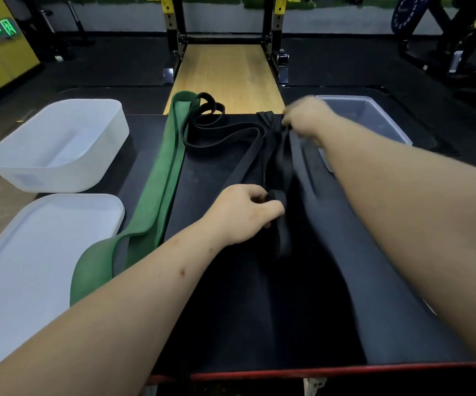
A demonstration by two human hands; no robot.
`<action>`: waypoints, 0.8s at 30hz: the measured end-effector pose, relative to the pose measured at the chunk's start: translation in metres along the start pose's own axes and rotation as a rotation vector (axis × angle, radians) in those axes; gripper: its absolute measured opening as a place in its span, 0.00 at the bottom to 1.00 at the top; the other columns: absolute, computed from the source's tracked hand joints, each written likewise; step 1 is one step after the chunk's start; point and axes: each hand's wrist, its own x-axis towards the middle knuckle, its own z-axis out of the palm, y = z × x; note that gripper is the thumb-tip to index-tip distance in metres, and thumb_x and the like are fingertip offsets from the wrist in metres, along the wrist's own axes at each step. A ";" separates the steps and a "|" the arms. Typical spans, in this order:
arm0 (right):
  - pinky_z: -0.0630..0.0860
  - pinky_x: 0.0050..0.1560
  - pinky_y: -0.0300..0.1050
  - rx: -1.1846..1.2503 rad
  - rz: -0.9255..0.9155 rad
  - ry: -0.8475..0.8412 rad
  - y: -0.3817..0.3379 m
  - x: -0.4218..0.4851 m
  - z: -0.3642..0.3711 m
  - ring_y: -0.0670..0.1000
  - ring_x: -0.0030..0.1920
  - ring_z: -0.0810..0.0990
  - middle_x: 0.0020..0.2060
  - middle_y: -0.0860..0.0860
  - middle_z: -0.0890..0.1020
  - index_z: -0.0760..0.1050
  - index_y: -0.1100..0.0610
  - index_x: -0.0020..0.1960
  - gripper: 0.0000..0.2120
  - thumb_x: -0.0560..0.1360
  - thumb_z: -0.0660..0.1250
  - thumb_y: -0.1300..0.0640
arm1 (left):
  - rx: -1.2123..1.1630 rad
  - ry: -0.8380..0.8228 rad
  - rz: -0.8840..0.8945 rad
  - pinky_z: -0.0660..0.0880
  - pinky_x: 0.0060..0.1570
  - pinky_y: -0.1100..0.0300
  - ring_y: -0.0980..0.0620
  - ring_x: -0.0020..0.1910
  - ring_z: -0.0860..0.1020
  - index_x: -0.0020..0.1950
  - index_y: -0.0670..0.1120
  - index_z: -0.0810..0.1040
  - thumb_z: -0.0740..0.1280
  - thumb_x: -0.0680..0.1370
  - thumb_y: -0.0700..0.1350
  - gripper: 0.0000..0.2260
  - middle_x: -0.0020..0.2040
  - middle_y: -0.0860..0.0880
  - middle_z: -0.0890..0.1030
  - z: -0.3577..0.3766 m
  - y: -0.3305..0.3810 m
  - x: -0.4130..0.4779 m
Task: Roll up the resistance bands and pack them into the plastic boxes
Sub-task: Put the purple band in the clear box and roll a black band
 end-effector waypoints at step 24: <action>0.71 0.27 0.40 -0.104 0.164 -0.500 0.012 -0.128 0.018 0.51 0.30 0.75 0.37 0.55 0.82 0.79 0.62 0.46 0.11 0.80 0.70 0.54 | 0.044 -0.061 0.095 0.77 0.57 0.51 0.50 0.54 0.80 0.54 0.45 0.83 0.72 0.75 0.55 0.15 0.54 0.47 0.83 0.004 0.002 -0.036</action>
